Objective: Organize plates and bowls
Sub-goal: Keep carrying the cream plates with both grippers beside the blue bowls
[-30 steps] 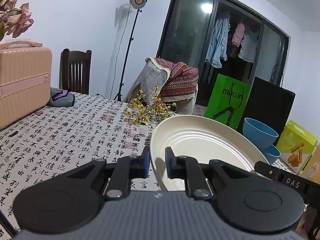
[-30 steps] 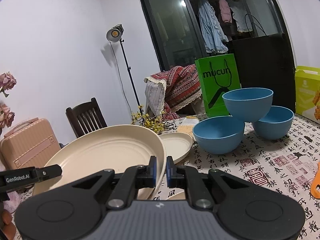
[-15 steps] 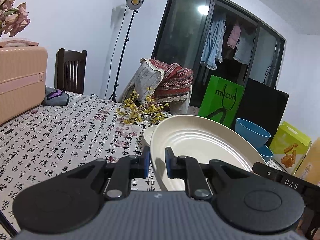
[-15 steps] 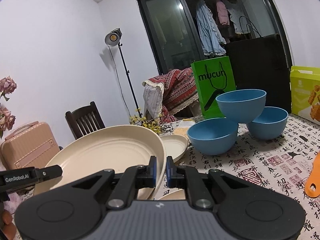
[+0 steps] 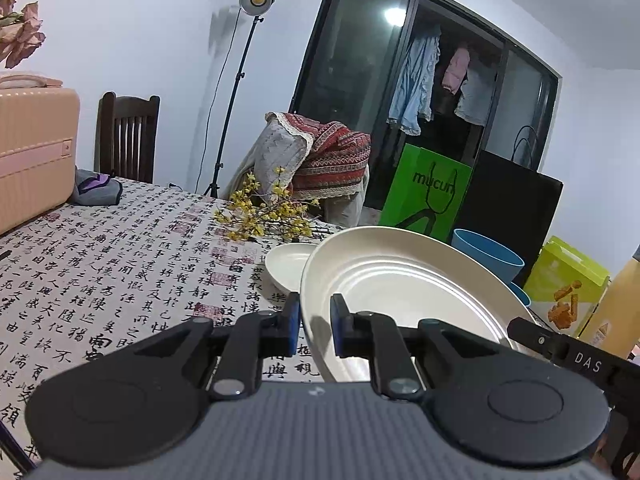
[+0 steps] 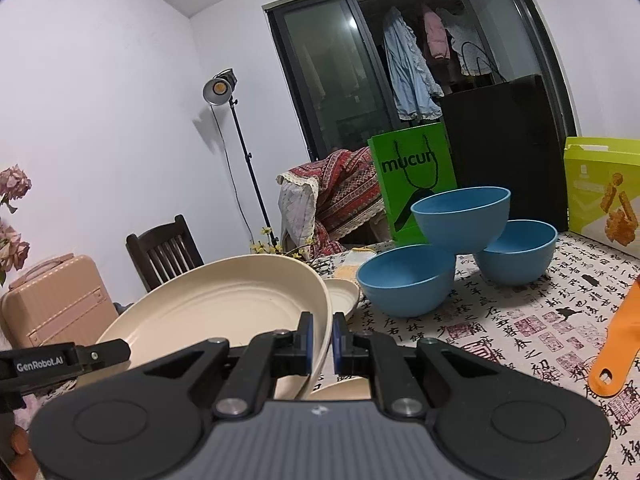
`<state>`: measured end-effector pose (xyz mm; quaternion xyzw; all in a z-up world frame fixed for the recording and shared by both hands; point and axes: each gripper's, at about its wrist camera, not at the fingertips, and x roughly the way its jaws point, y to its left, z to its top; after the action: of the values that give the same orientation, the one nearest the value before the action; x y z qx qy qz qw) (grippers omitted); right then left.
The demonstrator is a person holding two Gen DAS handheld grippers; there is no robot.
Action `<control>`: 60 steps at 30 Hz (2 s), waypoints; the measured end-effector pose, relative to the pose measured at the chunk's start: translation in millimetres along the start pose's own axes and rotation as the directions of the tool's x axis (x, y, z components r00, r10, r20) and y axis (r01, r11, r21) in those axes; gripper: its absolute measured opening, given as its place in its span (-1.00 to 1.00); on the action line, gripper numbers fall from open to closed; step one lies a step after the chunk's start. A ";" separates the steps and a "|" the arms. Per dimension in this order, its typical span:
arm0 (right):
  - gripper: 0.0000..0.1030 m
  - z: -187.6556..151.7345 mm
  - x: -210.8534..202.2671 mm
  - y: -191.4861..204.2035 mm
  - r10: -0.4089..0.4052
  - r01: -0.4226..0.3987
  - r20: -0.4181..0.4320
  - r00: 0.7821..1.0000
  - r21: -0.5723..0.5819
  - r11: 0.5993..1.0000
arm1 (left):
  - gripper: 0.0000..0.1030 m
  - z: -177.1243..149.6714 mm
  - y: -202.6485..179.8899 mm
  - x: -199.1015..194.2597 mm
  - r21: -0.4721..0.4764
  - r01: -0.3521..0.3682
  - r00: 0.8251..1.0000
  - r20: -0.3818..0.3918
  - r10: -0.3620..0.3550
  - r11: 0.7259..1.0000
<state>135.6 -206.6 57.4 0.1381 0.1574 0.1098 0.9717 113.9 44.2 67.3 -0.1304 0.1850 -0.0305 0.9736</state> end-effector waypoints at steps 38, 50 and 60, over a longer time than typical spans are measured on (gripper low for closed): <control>-0.81 -15.9 -17.7 -38.7 -0.051 0.051 -0.005 0.999 0.044 0.998 | -0.72 -25.1 -28.4 18.8 0.044 0.045 0.997 -0.071 -0.041 0.998; -0.81 -27.4 -14.6 -51.8 -0.068 0.070 -0.027 0.997 0.055 0.996 | -0.72 -37.7 -36.2 29.8 0.061 0.044 0.993 -0.111 -0.037 0.997; -0.81 -37.2 -10.1 -62.7 -0.086 0.090 -0.053 0.995 0.064 0.994 | -0.72 -49.4 -40.8 40.0 0.078 0.043 0.989 -0.143 -0.032 0.996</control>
<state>124.4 -259.3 7.2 0.1601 0.1914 0.0651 0.9662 132.5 -11.4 19.7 -0.0921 0.2497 -0.0652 0.9617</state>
